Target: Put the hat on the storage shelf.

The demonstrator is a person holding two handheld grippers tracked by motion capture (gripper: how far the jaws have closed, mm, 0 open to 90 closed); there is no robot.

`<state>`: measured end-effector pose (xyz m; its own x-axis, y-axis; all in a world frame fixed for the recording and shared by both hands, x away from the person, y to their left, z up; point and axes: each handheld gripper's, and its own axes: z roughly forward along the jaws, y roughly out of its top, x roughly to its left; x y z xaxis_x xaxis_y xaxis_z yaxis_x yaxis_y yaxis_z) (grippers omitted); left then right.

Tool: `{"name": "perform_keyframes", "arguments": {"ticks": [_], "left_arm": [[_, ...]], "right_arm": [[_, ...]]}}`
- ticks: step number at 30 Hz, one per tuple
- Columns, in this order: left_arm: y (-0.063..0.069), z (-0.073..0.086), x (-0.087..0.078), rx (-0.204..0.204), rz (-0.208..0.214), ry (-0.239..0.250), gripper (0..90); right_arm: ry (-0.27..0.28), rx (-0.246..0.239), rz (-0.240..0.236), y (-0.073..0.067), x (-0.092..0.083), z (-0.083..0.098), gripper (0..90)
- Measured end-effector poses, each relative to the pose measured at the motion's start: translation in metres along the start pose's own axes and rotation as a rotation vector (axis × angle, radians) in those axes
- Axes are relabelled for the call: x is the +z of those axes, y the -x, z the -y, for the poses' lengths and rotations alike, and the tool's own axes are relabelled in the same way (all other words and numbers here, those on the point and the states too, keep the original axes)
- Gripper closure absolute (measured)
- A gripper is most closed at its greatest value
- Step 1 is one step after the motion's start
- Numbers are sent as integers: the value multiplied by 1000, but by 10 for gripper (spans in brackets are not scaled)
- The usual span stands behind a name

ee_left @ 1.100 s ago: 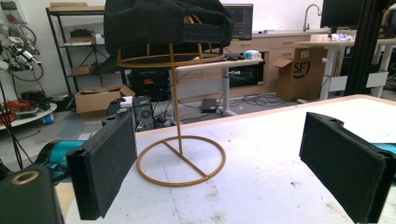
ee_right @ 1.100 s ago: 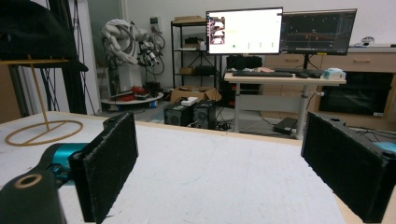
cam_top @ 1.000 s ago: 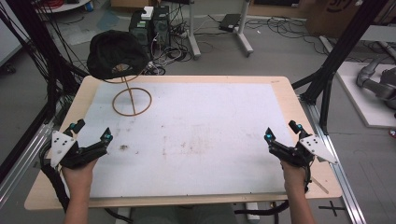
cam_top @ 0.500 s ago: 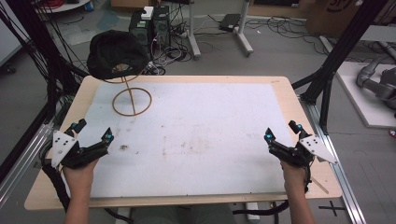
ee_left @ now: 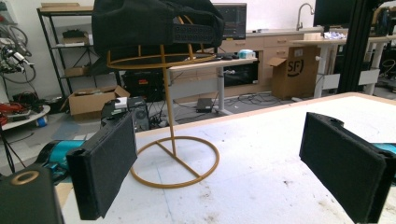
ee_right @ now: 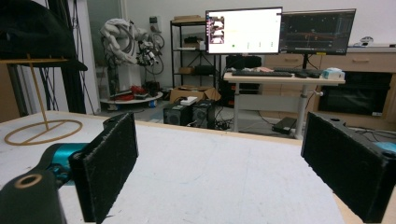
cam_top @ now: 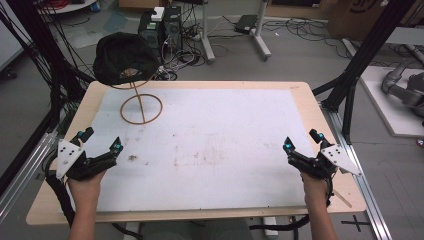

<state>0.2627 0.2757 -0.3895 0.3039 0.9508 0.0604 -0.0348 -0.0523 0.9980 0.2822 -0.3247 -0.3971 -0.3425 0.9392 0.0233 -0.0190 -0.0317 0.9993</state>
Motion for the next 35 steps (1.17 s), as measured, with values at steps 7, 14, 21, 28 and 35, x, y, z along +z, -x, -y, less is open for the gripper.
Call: {"name": "perform_keyframes", "arguments": {"ticks": [7, 14, 21, 28, 35], "left_arm": [[0, -1, -1, 2, 0, 0, 114], [1, -1, 0, 3, 3, -2, 115], [1, -1, 0, 7, 5, -3, 114], [1, -1, 0, 11, 5, -5, 114], [1, -1, 0, 8, 10, -1, 115]], "right_arm": [[-3, 7, -4, -1, 0, 0, 105], [2, -1, -2, -1, -1, -1, 105], [-3, 6, -3, -2, -1, -1, 105], [0, 2, 1, -1, -1, -1, 105], [2, 3, -2, -2, -1, -1, 105]]}}
